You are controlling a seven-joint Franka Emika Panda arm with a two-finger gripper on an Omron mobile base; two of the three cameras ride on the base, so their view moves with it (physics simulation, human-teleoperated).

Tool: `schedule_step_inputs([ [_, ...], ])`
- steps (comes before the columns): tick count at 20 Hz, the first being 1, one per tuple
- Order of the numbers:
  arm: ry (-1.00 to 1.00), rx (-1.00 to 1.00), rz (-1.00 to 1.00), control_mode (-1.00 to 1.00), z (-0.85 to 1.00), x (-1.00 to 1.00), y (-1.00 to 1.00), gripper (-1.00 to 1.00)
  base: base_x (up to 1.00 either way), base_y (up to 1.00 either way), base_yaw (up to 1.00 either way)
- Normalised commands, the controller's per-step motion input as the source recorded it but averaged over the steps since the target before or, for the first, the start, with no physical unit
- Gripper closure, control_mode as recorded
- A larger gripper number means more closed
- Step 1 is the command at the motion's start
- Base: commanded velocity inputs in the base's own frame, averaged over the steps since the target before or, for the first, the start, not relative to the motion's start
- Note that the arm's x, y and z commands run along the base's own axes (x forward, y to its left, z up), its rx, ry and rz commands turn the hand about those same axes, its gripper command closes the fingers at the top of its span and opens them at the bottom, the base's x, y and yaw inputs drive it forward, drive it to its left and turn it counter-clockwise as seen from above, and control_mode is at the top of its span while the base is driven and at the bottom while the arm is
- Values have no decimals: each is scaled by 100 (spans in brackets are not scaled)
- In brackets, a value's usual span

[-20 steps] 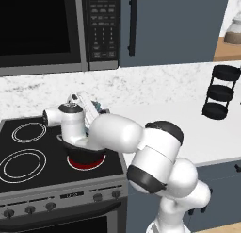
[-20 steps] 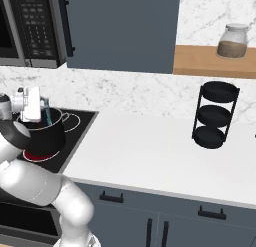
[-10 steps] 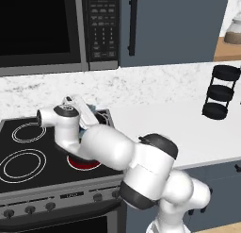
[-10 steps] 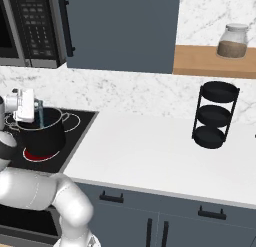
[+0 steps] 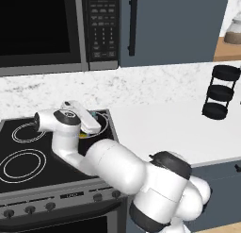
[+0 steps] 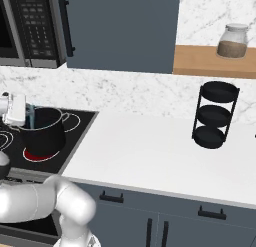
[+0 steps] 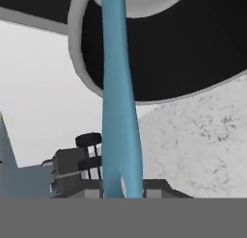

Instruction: Put the potato and lemon in the pot. Retrieve the spatula and lightly stir the vegetables in the pot.

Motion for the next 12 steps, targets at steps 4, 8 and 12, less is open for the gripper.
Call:
schedule_step_inputs([
  [4,5,0,5,-100,0,-89,-56,100,0,0,0],
  [8,7,0,3,-100,0,-63,-70,100,0,0,0],
  [12,-6,6,3,-100,0,46,-18,100,0,0,0],
])
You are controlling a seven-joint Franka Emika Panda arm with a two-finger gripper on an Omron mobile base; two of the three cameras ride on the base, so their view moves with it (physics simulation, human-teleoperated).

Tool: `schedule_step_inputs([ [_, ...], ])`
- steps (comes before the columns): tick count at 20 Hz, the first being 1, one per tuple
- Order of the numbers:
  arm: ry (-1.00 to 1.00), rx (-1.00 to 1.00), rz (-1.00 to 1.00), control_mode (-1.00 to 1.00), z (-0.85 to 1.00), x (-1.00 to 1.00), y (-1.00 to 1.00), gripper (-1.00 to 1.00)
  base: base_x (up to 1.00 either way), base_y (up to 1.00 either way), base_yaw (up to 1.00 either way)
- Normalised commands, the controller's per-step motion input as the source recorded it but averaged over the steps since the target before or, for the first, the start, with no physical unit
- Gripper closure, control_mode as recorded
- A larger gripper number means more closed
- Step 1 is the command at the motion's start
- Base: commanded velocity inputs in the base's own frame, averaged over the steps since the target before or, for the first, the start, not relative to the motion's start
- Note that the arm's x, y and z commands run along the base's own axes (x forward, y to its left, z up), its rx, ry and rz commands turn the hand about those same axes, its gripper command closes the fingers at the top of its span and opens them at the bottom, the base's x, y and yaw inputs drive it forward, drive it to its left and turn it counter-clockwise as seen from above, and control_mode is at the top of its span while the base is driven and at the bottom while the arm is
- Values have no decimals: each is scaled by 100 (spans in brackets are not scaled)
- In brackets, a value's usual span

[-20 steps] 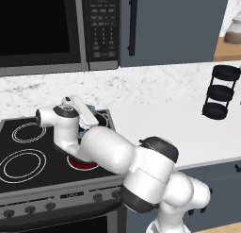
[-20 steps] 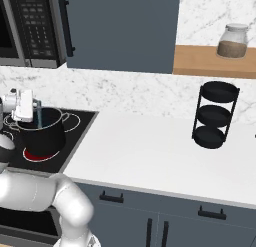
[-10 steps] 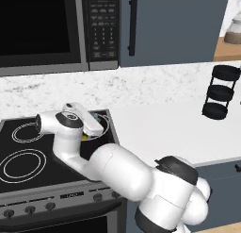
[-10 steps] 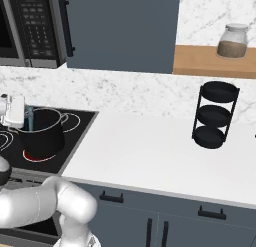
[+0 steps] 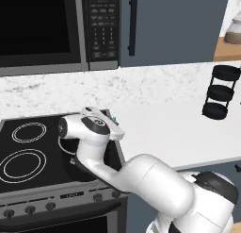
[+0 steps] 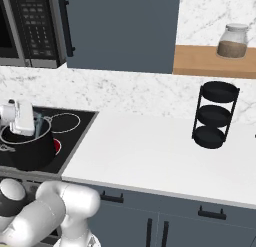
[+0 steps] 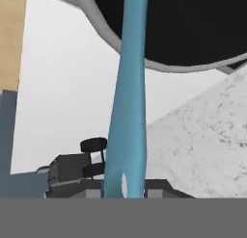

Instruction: Put the potato and lemon in the pot. Retrieve the spatula and lightly stir the vegetables in the pot.

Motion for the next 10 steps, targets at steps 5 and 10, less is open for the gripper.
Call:
schedule_step_inputs([
  [5,-13,10,0,-100,0,78,0,100,0,0,0],
  [10,-12,3,-3,-100,0,63,42,100,0,0,0],
])
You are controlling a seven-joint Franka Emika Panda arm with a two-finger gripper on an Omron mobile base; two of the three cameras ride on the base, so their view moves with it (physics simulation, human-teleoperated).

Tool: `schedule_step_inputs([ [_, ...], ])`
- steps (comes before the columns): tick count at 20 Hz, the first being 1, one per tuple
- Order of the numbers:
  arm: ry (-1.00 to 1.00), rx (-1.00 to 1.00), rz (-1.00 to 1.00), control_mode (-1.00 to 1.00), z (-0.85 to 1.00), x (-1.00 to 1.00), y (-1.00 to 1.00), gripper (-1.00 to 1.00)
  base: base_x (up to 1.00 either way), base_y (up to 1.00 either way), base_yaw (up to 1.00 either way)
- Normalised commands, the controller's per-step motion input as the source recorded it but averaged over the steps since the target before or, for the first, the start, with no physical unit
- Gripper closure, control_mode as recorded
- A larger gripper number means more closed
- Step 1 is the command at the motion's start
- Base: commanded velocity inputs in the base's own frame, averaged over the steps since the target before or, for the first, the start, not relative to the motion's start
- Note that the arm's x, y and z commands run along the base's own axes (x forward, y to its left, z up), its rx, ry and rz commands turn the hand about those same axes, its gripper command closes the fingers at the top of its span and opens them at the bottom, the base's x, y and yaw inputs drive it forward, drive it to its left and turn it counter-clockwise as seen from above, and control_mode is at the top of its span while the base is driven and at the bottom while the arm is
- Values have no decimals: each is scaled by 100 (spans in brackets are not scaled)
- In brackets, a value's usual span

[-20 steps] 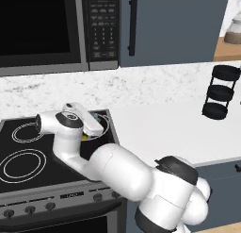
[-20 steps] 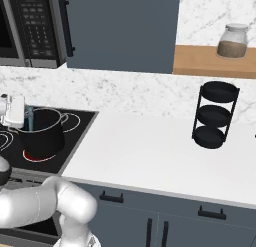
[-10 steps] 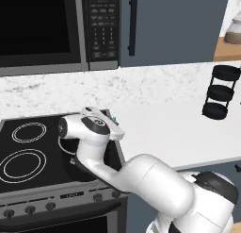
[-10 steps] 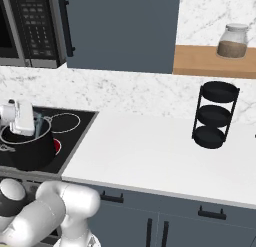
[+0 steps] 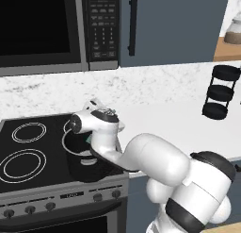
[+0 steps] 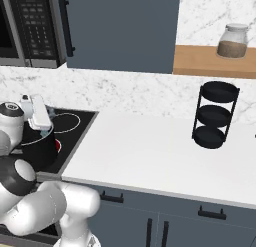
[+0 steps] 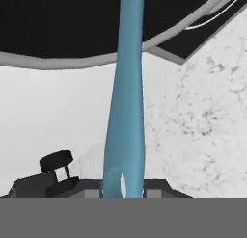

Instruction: Put the potato and lemon in the pot. Retrieve the spatula and lightly stir the vegetables in the pot.

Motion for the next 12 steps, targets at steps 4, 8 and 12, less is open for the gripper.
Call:
schedule_step_inputs([
  [4,-14,0,0,-100,0,34,83,100,0,0,0],
  [8,-14,-4,-8,-100,3,26,98,100,0,0,0],
  [12,-17,-2,-14,-100,17,4,74,100,0,0,0],
])
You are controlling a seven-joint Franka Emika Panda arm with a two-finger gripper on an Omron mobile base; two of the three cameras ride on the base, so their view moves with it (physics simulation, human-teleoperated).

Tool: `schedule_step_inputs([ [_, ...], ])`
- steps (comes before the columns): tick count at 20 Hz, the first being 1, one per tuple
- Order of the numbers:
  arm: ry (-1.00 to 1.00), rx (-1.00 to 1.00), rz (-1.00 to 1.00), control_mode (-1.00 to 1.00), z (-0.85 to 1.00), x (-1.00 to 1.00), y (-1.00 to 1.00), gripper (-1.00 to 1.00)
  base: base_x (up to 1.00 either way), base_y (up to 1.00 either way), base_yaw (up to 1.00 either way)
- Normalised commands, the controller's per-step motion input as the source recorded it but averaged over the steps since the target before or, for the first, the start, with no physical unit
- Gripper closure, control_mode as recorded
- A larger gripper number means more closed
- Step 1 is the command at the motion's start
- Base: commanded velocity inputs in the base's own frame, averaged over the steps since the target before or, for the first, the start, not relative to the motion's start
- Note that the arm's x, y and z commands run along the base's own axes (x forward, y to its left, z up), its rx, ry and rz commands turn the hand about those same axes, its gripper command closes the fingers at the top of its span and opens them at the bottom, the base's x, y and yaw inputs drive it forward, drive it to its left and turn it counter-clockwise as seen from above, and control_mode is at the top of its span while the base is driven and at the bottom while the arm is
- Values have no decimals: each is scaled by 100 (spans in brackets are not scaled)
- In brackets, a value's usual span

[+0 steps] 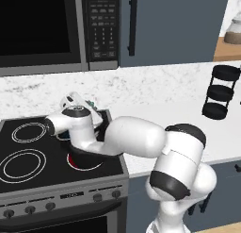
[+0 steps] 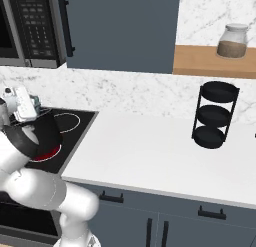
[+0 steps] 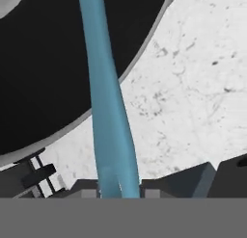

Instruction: Put the potato and lemon in the pot. Retrieve the spatula and lightly stir the vegetables in the pot.

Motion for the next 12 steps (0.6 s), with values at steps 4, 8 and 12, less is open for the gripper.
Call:
schedule_step_inputs([
  [4,-10,-1,-16,-100,55,-74,6,100,0,0,0],
  [8,-12,0,-17,-100,70,-100,-37,100,0,0,0],
  [12,-3,0,-18,-100,49,-84,-46,100,0,0,0],
])
